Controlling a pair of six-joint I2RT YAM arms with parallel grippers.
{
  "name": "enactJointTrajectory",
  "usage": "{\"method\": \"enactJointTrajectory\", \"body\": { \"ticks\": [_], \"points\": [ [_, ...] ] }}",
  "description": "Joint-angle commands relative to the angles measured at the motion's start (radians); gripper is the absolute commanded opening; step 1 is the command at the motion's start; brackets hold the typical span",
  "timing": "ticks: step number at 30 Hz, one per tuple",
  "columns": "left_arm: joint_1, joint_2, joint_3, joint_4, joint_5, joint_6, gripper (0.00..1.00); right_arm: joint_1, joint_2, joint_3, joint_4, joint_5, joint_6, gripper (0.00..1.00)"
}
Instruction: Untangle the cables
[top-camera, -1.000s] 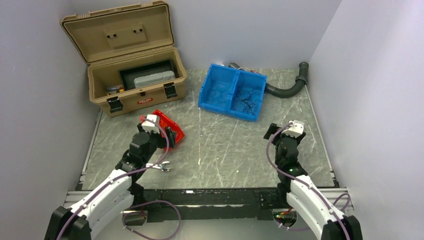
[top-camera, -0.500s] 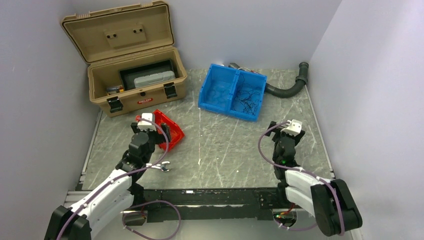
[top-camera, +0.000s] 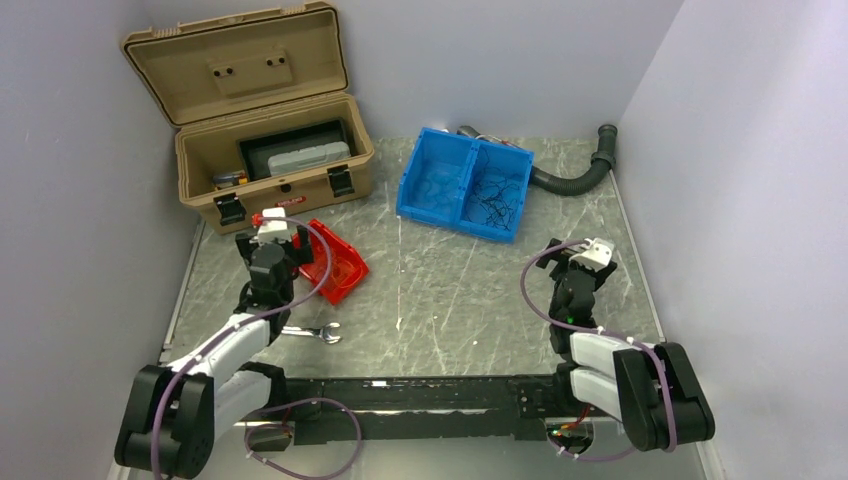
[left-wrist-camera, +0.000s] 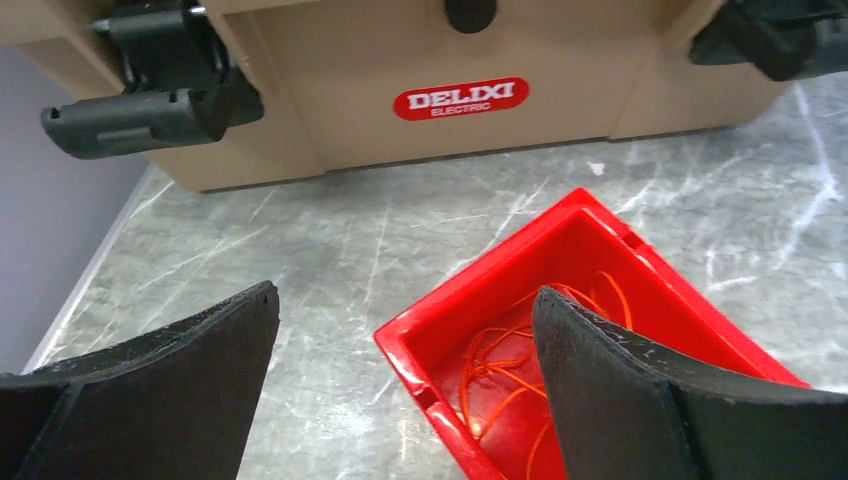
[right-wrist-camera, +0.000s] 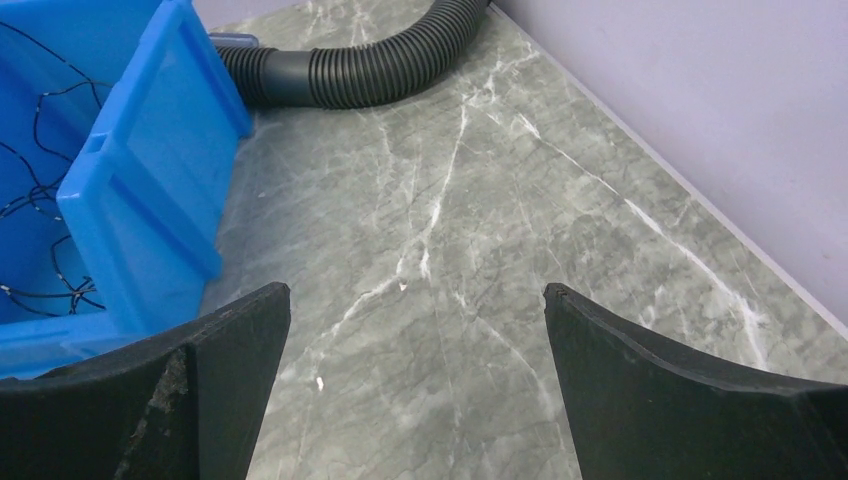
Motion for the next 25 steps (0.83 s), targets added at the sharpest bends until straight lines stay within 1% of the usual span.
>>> {"method": "enactJointTrajectory", "body": {
  "ticks": [1, 3, 5, 7, 9, 12, 16, 21, 25],
  "points": [
    [0.047, 0.033, 0.018, 0.102, 0.045, 0.026, 0.99, -0.017, 0.019, 0.023, 0.066, -0.02, 0.052, 0.99],
    [0.05, 0.071, 0.026, 0.115, 0.041, 0.026, 0.99, -0.019, 0.022, 0.037, 0.04, -0.015, 0.058, 0.99],
    [0.05, 0.106, 0.054, 0.089, 0.052, 0.034, 0.99, -0.021, 0.03, 0.044, 0.035, -0.012, 0.061, 0.99],
    [0.05, 0.13, 0.07, 0.084, 0.016, 0.021, 0.99, -0.021, 0.029, 0.048, 0.026, -0.015, 0.063, 1.0],
    [0.05, 0.132, 0.077, 0.064, -0.038, -0.009, 0.99, -0.022, 0.03, 0.051, 0.019, -0.018, 0.07, 1.0],
    [0.051, 0.138, 0.082, 0.061, -0.073, -0.027, 0.99, -0.022, 0.034, 0.06, 0.001, -0.027, 0.082, 1.0],
    [0.05, 0.152, 0.096, 0.041, -0.065, -0.026, 0.99, -0.023, 0.035, 0.06, 0.0, -0.027, 0.087, 1.0],
    [0.05, 0.158, 0.079, 0.083, -0.059, -0.019, 0.99, -0.028, 0.035, 0.062, -0.007, -0.02, 0.093, 1.0],
    [0.05, 0.179, 0.105, 0.049, -0.1, -0.034, 0.99, -0.03, 0.036, 0.066, -0.01, -0.009, 0.09, 1.0]
  ]
}}
